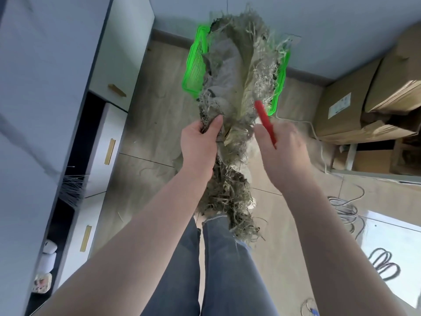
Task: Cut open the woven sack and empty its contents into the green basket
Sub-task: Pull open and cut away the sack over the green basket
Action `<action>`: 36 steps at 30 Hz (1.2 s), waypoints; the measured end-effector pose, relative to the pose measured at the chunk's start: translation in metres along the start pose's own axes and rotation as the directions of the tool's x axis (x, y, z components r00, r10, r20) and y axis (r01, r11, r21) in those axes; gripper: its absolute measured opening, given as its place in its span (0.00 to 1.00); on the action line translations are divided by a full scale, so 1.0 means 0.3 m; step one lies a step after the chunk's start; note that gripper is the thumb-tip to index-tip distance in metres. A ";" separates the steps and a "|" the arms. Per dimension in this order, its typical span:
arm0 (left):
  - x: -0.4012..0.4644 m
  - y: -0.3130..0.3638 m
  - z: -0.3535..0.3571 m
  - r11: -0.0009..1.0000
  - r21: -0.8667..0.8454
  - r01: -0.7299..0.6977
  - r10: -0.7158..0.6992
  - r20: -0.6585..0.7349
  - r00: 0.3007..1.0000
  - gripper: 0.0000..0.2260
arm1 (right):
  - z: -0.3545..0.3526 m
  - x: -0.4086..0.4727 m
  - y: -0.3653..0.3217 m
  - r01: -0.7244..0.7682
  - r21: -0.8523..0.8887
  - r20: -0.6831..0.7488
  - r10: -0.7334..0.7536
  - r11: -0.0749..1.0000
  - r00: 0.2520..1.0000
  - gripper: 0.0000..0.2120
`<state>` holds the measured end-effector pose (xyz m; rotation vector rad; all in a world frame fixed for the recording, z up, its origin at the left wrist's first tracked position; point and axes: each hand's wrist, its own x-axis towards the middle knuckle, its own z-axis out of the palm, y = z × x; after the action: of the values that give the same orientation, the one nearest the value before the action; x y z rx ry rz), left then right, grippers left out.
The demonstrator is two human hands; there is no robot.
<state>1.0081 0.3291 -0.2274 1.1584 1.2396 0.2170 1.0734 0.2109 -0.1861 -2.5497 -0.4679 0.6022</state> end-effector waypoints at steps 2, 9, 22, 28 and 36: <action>-0.001 0.003 0.004 1.000 0.007 0.005 -0.005 0.001 1.000 0.06 | 0.002 -0.023 -0.017 0.031 -0.045 0.081 -0.028 0.998 0.996 0.20; -0.003 0.005 -0.001 0.997 0.032 -0.066 0.066 -0.003 0.998 0.04 | 0.068 -0.002 0.001 -0.051 -0.182 0.164 0.081 0.982 0.983 0.22; -0.012 -0.008 -0.002 0.996 0.038 -0.081 0.080 0.028 0.996 0.06 | 0.067 0.045 -0.059 -0.131 -0.182 0.107 0.152 0.975 0.983 0.21; -0.011 -0.020 -0.005 0.998 0.046 -0.050 0.050 0.016 0.999 0.08 | 0.038 0.022 -0.080 -0.053 -0.104 0.007 0.054 0.993 0.999 0.21; 0.020 -0.004 0.030 0.999 0.004 -0.050 0.050 -0.011 0.999 0.04 | 0.002 -0.042 -0.049 0.000 0.044 -0.179 0.008 0.999 0.984 0.20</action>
<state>1.0173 0.3276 -0.2333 1.1937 1.2220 0.2584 1.0592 0.2179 -0.1749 -2.5346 -0.3820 0.3749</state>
